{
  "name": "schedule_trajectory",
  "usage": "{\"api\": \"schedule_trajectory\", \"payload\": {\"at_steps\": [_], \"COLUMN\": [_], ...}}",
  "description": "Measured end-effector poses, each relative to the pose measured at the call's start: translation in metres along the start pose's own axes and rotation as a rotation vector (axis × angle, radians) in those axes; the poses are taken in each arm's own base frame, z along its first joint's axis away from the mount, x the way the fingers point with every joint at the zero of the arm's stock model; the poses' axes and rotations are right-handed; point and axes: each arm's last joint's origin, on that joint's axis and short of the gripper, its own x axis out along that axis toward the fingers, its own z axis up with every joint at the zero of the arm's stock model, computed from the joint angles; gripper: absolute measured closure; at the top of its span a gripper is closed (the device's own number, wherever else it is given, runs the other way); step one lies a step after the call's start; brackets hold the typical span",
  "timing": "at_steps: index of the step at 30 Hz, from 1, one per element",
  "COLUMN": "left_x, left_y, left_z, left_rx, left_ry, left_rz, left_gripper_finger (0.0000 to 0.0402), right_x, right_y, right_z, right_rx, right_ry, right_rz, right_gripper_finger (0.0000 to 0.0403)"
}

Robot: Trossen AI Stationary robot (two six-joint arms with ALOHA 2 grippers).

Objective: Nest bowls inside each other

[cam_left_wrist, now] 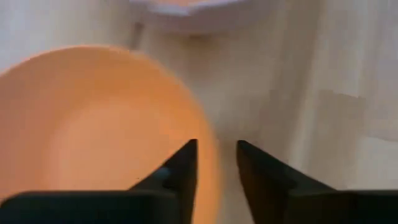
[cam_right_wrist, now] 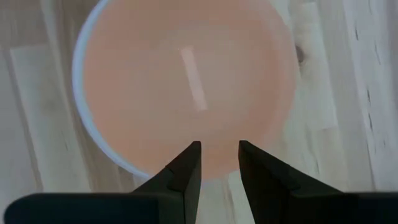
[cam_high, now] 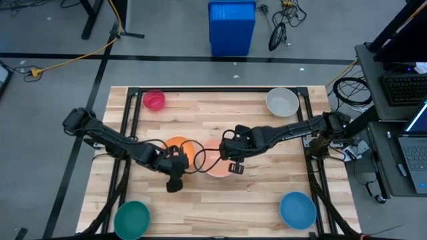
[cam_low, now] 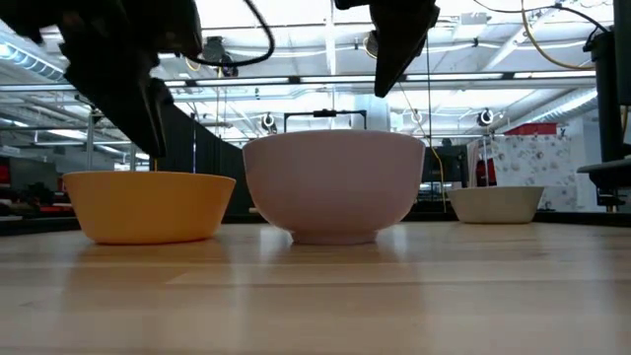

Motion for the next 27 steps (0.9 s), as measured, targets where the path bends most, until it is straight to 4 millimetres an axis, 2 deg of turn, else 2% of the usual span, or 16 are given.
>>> {"api": "schedule_trajectory", "payload": {"at_steps": [4,7,15,19,24,27], "left_x": [0.001,0.003,0.032,0.042,0.049,0.051], "left_y": [0.0,0.0,-0.001,-0.004,-0.005,-0.006], "left_z": [0.0,0.0,-0.008,-0.008,-0.009,-0.009], "left_rx": [-0.02,-0.03,-0.023,0.008,0.013,0.017], "left_ry": [-0.011,-0.004,0.087,0.091,0.102,0.11], "left_rz": [0.01,0.012,0.073,0.072,0.08,0.085], "left_gripper_finger": [0.0223,0.0193,0.0179,0.0207,0.029,0.0345], "right_x": [0.0,0.0,-0.006,-0.018,-0.037,-0.048], "right_y": [0.0,-0.001,-0.01,-0.021,-0.052,-0.071], "right_z": [0.0,-0.002,-0.011,-0.015,-0.025,-0.031], "right_rx": [0.001,-0.004,-0.026,-0.01,0.058,0.129], "right_ry": [0.0,0.018,0.075,0.078,0.098,0.116], "right_rz": [-0.001,-0.013,-0.107,-0.145,-0.336,-0.366], "right_gripper_finger": [0.0309,0.0309,0.0309,0.0309,0.0309,0.0309]}}
